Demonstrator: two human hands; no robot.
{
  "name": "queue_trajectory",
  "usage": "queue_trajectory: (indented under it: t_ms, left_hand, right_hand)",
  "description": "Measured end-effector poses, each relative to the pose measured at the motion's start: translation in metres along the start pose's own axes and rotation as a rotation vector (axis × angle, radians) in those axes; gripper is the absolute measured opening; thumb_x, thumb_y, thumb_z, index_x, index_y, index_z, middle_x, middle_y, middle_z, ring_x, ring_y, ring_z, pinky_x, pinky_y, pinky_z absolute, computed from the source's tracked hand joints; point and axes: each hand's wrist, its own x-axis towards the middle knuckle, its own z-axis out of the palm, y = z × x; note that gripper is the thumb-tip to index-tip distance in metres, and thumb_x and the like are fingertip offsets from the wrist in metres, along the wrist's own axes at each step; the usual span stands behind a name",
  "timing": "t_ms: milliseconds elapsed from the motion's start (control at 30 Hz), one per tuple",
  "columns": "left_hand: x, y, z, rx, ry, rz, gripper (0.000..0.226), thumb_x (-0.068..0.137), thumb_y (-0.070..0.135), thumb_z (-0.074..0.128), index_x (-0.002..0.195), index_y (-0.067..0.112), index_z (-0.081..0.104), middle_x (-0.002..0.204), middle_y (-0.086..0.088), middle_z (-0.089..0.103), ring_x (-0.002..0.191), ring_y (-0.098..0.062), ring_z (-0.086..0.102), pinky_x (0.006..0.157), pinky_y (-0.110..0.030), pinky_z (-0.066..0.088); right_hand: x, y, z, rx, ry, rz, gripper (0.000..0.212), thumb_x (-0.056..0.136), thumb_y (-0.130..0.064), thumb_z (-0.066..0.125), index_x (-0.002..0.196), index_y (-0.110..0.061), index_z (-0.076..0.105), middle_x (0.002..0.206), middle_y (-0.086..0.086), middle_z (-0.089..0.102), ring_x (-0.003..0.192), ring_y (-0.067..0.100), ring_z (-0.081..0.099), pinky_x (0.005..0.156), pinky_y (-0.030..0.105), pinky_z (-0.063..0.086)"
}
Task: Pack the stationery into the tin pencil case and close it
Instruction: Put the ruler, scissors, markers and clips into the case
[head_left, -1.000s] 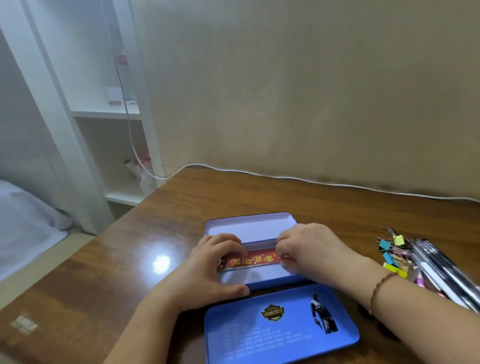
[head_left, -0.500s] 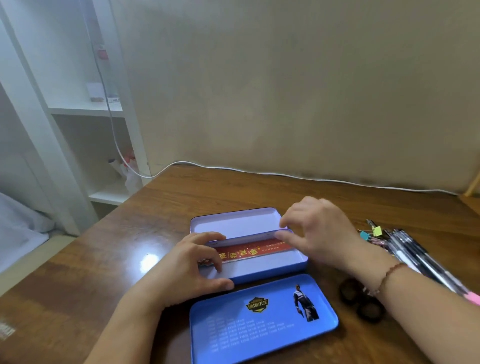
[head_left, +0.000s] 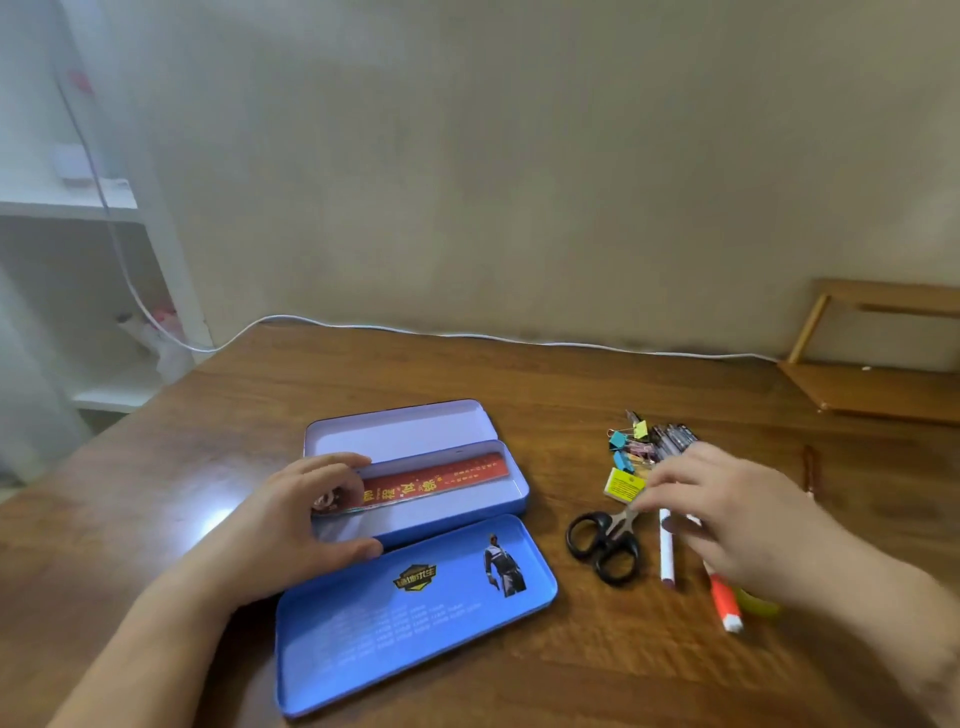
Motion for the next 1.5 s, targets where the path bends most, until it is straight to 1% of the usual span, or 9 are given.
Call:
queue_trajectory:
  t_ms: [167,300,433,567,667,733,1000,1133,1500]
  left_hand:
    - [-0.005,-0.003,-0.001,-0.153,0.032,-0.050,0.057,0.061,0.065,0.077,0.108,0.038,0.058,0.130,0.022,0.056,0.118,0.005,0.054,0.097,-0.016,0.043]
    - [-0.006,-0.006,0.001,-0.283,0.119,-0.136,0.040,0.076,0.057,0.068,0.111,0.039,0.058,0.122,0.025,0.059,0.115,0.002,0.057,0.093,-0.016,0.046]
    - [-0.001,-0.009,0.002,-0.356,0.218,-0.229,0.012,0.096,0.031,0.054,0.104,0.037,0.061,0.104,0.011,0.067,0.097,-0.008,0.064,0.079,-0.024,0.050]
    - [0.003,-0.015,0.001,-0.358,0.272,-0.253,0.039,0.091,-0.010,0.047,0.093,0.026,0.063,0.093,0.005,0.070,0.090,-0.015,0.064,0.078,-0.019,0.047]
    - [0.005,-0.016,0.000,-0.366,0.269,-0.273,0.040,0.087,-0.015,0.046,0.091,0.020,0.066,0.093,0.001,0.071,0.089,-0.012,0.065,0.081,-0.023,0.049]
    - [0.005,-0.017,-0.001,-0.369,0.278,-0.274,0.039,0.087,-0.014,0.047,0.090,0.019,0.067,0.092,0.002,0.072,0.087,-0.010,0.065,0.082,-0.025,0.050]
    - [0.003,-0.017,-0.001,-0.384,0.281,-0.267,0.031,0.088,-0.006,0.057,0.088,0.023,0.068,0.089,0.004,0.072,0.085,-0.011,0.067,0.075,-0.019,0.052]
    - [0.003,-0.017,-0.001,-0.385,0.256,-0.248,0.023,0.087,0.001,0.064,0.090,0.024,0.068,0.090,0.005,0.072,0.088,-0.010,0.069,0.081,-0.028,0.056]
    - [0.004,-0.008,-0.003,-0.256,0.156,-0.108,0.024,0.082,0.000,0.068,0.080,0.024,0.073,0.093,0.008,0.067,0.093,-0.010,0.064,0.083,-0.021,0.048]
  right_hand:
    - [0.025,0.001,0.026,-0.108,-0.098,-0.081,0.027,0.090,-0.033,0.063,0.116,-0.038,0.065,0.116,-0.011,0.057,0.106,0.016,0.053,0.075,0.029,0.051]
    - [0.035,0.007,0.036,-0.121,-0.180,-0.043,0.020,0.094,-0.039,0.053,0.113,-0.041,0.060,0.122,-0.017,0.045,0.111,0.011,0.042,0.075,0.027,0.048]
    - [0.037,0.012,0.033,-0.022,-0.268,0.008,0.009,0.090,-0.046,0.058,0.094,-0.049,0.049,0.115,-0.030,0.035,0.115,0.003,0.031,0.094,0.025,0.035]
    - [0.042,0.018,0.000,0.128,-0.315,0.029,0.021,0.093,-0.036,0.058,0.091,-0.055,0.049,0.107,-0.036,0.049,0.117,-0.010,0.038,0.119,0.037,0.009]
    - [0.069,-0.008,-0.026,0.375,-0.277,-0.024,0.025,0.096,-0.021,0.055,0.098,-0.046,0.054,0.087,-0.021,0.065,0.082,0.006,0.062,0.085,0.011,0.042]
    - [0.093,-0.033,-0.025,0.456,-0.189,-0.085,0.025,0.097,-0.020,0.055,0.101,-0.044,0.054,0.086,-0.019,0.063,0.079,0.007,0.060,0.066,0.015,0.046]
    - [0.168,-0.103,0.046,0.528,-0.113,-0.157,0.027,0.098,-0.008,0.052,0.117,-0.027,0.058,0.103,-0.003,0.060,0.093,0.013,0.053,0.085,0.031,0.046]
    - [0.176,-0.110,0.068,0.506,-0.124,-0.247,0.027,0.095,-0.005,0.055,0.118,-0.015,0.066,0.103,-0.010,0.059,0.097,0.008,0.049,0.090,0.020,0.037]
    - [0.166,-0.120,0.077,0.499,-0.179,-0.257,0.030,0.101,-0.019,0.048,0.126,-0.020,0.065,0.115,-0.002,0.056,0.110,0.012,0.044,0.095,0.024,0.037]
